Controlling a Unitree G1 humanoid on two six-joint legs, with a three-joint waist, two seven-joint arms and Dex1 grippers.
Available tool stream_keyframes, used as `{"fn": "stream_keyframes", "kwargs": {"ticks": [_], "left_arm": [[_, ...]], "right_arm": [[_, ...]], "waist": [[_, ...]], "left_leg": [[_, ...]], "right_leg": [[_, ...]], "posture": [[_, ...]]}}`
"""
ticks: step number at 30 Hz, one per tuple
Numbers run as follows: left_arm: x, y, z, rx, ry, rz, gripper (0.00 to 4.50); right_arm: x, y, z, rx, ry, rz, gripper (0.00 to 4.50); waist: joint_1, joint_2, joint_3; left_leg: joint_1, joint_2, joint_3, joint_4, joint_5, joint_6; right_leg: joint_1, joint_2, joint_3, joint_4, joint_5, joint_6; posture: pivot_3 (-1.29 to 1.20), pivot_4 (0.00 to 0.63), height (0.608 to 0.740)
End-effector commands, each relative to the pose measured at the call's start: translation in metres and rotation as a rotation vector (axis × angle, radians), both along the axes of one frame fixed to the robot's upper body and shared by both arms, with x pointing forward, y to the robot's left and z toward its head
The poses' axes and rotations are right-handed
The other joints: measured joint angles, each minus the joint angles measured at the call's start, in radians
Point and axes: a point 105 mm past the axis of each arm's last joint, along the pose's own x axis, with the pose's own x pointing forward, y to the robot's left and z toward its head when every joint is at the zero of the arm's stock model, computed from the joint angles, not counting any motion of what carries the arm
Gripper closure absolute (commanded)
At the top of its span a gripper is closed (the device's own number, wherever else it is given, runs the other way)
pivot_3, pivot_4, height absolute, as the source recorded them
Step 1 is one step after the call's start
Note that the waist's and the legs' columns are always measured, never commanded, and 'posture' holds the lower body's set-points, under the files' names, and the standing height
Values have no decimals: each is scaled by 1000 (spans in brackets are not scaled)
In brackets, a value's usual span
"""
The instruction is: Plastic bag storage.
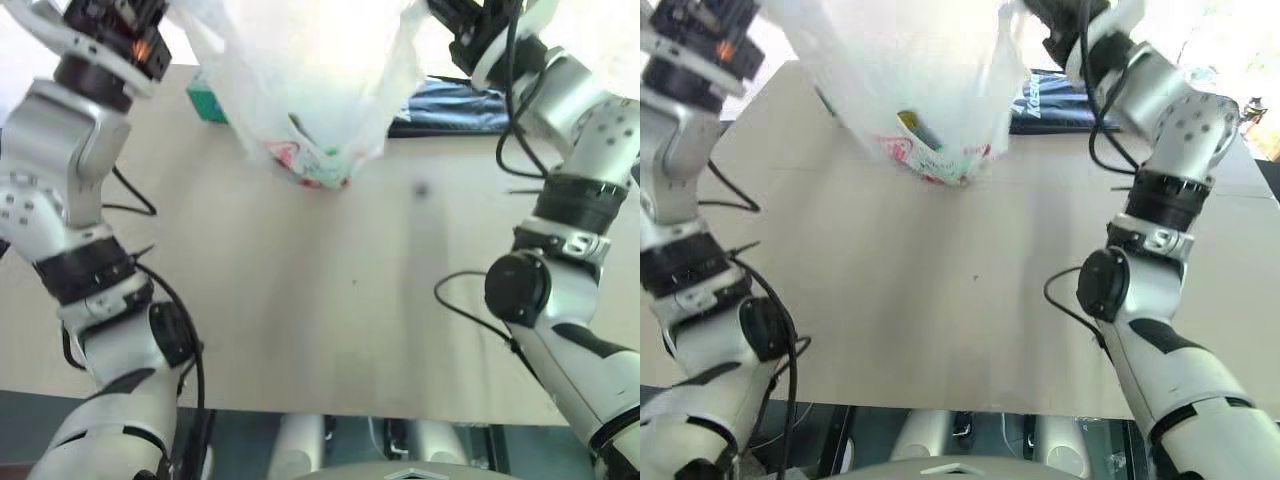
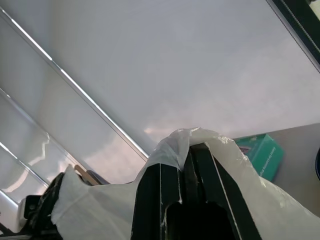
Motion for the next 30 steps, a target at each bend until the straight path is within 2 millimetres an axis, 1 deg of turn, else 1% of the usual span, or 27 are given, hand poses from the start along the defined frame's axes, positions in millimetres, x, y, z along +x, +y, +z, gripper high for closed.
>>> {"fn": "stream_keyframes", "kwargs": {"ticks": [1, 4, 7, 9, 11, 12, 16, 18, 19, 21, 22, 24, 26, 27, 30], "left_arm": [[-4, 13, 40, -9, -134, 72, 4462], [3, 9, 55, 32, -160, 80, 4462], [8, 3, 61, 69, -174, 61, 4462], [11, 2, 62, 77, -176, 47, 4462], [15, 0, 58, 98, -162, 36, 4462], [17, 0, 53, 109, -147, 29, 4462], [28, -1, 14, 174, -48, 29, 4462], [29, -4, -4, 225, -18, 39, 4462], [28, -9, -17, 276, -2, 46, 4462], [25, -23, -49, 451, 8, 86, 4462], [24, -30, -74, 533, 29, 107, 4462], [18, -40, -114, 650, 59, 141, 4462], [13, -43, -140, 710, 79, 170, 4462], [9, -43, -150, 727, 86, 184, 4462], [0, -45, -164, 739, 85, 222, 4462]], "right_arm": [[-24, -26, 49, 95, -129, -37, 4500], [-40, -40, 67, 93, -163, -54, 4500], [-51, -54, 74, 65, -173, -97, 4500], [-56, -60, 75, 53, -173, -118, 4500], [-57, -66, 68, 18, -158, -157, 4500], [-57, -70, 61, 6, -142, -171, 4500], [-49, -77, 14, -119, -63, -253, 4500], [-47, -81, -3, -170, -47, -304, 4500], [-46, -83, -13, -186, -36, -319, 4500], [-46, -86, -35, -267, -34, -374, 4500], [-44, -88, -57, -368, -25, -420, 4500], [-45, -90, -94, -509, -7, -470, 4500], [-51, -89, -116, -565, -6, -472, 4500], [-54, -89, -126, -585, 3, -476, 4500], [-67, -80, -153, -702, -19, -444, 4500]], "waist": [[0, 0, 0], [-1, 0, 0], [-4, 0, 0], [-9, 0, 0], [-19, 0, 0], [-20, 0, 0], [-25, 0, 0], [-28, 0, 0], [-29, 1, 1], [-28, 1, 1], [-27, 1, 1], [-23, 1, 0], [-22, 1, 0], [-22, 1, 0], [-21, 1, 0]], "left_leg": [[0, 0, 0, -1, 0, 0], [-2, 0, 0, -4, 0, 0], [-2, 0, 1, -6, 0, 0], [-2, 0, 2, -7, 0, 0], [-2, 0, 2, -7, 0, 0], [-2, 0, 2, -7, 0, 0], [-2, 1, 2, -7, 0, 0], [-1, 1, 3, -6, 0, 0], [-1, 1, 4, -6, 0, 0], [-2, 2, 5, -5, 0, 0], [-2, 2, 5, -5, 0, 0], [-1, 2, 5, -7, 0, 0], [0, 1, 5, -7, 0, 0], [0, 1, 6, -7, 0, 0], [1, 3, 5, -4, 0, 0]], "right_leg": [[0, 0, 0, -1, 0, 0], [-1, 0, -3, -3, 0, 0], [-2, 0, -5, -3, 0, 0], [-2, -1, -5, -3, 0, 0], [-3, -4, -5, -3, 0, 0], [-3, -4, -4, -3, 0, 0], [-3, -5, -2, -3, 0, 0], [-3, -6, 2, -3, 0, 0], [-4, -5, 4, -2, 0, 0], [-6, -4, 4, -2, 0, 0], [-6, -5, 5, -1, 0, 0], [-5, -5, 5, -3, 0, 0], [-4, -5, 6, -4, 0, 0], [-4, -5, 6, -3, 0, 0], [-3, -4, 6, -1, 0, 0]], "posture": [[0, 150, 740], [0, 150, 740], [0, 150, 740], [0, 150, 740], [0, 150, 740], [0, 150, 740], [0, 150, 740], [0, 150, 740], [0, 150, 740], [0, 150, 740], [0, 150, 740], [0, 150, 740], [0, 150, 740], [0, 150, 740], [0, 150, 740]]}}
